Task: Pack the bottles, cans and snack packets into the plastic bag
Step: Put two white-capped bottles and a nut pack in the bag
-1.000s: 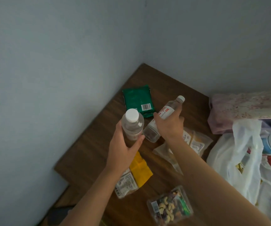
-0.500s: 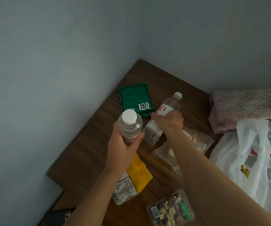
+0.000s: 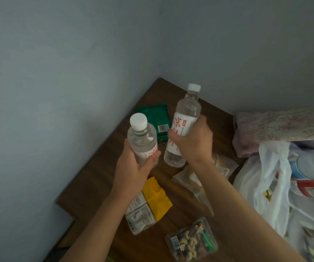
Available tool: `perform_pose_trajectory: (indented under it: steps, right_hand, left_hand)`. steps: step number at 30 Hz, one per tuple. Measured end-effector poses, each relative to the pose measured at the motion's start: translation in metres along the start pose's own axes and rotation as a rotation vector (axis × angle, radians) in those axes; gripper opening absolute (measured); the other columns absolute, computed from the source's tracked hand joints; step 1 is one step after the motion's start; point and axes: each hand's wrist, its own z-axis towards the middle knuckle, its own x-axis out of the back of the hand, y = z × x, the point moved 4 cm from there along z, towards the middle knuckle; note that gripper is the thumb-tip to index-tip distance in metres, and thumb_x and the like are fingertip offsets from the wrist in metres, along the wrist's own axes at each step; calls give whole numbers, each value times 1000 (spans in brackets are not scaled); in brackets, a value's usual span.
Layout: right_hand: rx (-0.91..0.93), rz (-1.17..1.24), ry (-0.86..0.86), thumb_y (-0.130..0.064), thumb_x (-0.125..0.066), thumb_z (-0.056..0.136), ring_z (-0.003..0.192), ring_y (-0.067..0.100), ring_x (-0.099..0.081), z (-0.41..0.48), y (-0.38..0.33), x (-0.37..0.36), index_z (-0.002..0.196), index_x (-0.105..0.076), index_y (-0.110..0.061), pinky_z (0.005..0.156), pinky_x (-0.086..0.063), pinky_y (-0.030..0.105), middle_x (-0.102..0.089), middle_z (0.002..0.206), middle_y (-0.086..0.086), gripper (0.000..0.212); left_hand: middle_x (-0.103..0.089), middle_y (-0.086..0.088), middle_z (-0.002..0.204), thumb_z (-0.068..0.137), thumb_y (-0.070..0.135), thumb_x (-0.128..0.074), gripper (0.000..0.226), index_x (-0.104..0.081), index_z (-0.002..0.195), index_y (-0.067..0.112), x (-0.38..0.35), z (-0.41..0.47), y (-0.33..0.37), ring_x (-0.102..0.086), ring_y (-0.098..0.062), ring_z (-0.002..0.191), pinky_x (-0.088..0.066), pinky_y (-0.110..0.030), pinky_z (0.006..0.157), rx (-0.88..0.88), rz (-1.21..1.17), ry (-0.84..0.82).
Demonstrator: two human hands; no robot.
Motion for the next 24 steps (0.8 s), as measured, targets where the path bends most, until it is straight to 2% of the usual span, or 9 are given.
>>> perform_pose_trajectory:
  steps: [2, 5, 10, 12, 15, 19, 22, 24]
  right_hand:
    - [97, 10, 33, -42, -92, 69, 99, 4, -60, -14, -12, 21, 125, -45, -30, 69, -47, 17, -57, 113, -15, 74]
    - [207, 23, 69, -42, -93, 67, 99, 2, -62, -37, -27, 54, 123, -46, -33, 72, -46, 13, -60, 113, -17, 73]
    - [303, 74, 114, -43, -93, 67, 101, 2, -67, -78, -40, 108, 128, -54, -25, 76, -55, 13, -67, 116, -16, 75]
    - [339, 115, 140, -47, -91, 67, 99, -6, -67, -95, -43, 131, 127, -53, -29, 75, -59, 14, -67, 113, -21, 73]
    - [380, 170, 159, -59, -84, 65, 98, -20, -61, -119, -47, 167, 125, -50, -36, 71, -53, 6, -61, 110, -35, 73]
    - [408, 247, 184, -50, -88, 65, 106, -6, -68, -147, -41, 215, 131, -53, -32, 79, -61, 19, -67, 121, -26, 77]
    - [432, 263, 240, -55, -86, 62, 103, -10, -67, -172, -35, 249, 127, -52, -36, 75, -57, 11, -65, 114, -36, 75]
    - [420, 258, 295, -54, -86, 61, 102, -10, -66, -188, -29, 269, 124, -52, -37, 76, -56, 10, -65, 113, -36, 74]
  left_hand:
    - [-62, 30, 124, 78, 61, -73, 63, -47, 133, 42, 8, -2, 17, -60, 8, 118, -49, -5, 84, -13, -5, 9]
    - [-61, 33, 122, 75, 71, -69, 64, -47, 130, 47, 22, -8, 42, -60, 8, 117, -51, -6, 84, -36, 23, 25]
    - [-63, 36, 119, 76, 68, -73, 58, -49, 126, 52, 40, -28, 85, -62, 9, 114, -53, -10, 85, -90, 71, 60]
    - [-64, 36, 119, 75, 72, -73, 56, -50, 124, 55, 44, -40, 105, -62, 9, 113, -54, -12, 86, -112, 70, 80]
    - [-62, 42, 115, 70, 81, -70, 56, -52, 119, 59, 46, -61, 136, -62, 12, 109, -52, -11, 84, -142, 78, 94]
    - [-61, 47, 109, 66, 83, -72, 56, -54, 114, 61, 41, -88, 173, -61, 19, 103, -48, -1, 71, -166, 60, 69]
    - [-64, 44, 107, 64, 83, -73, 58, -56, 113, 57, 31, -106, 197, -63, 17, 100, -48, -1, 69, -201, 45, 13]
    - [-65, 41, 108, 63, 84, -73, 63, -56, 116, 55, 21, -118, 210, -65, 13, 101, -52, -5, 72, -222, 32, -44]
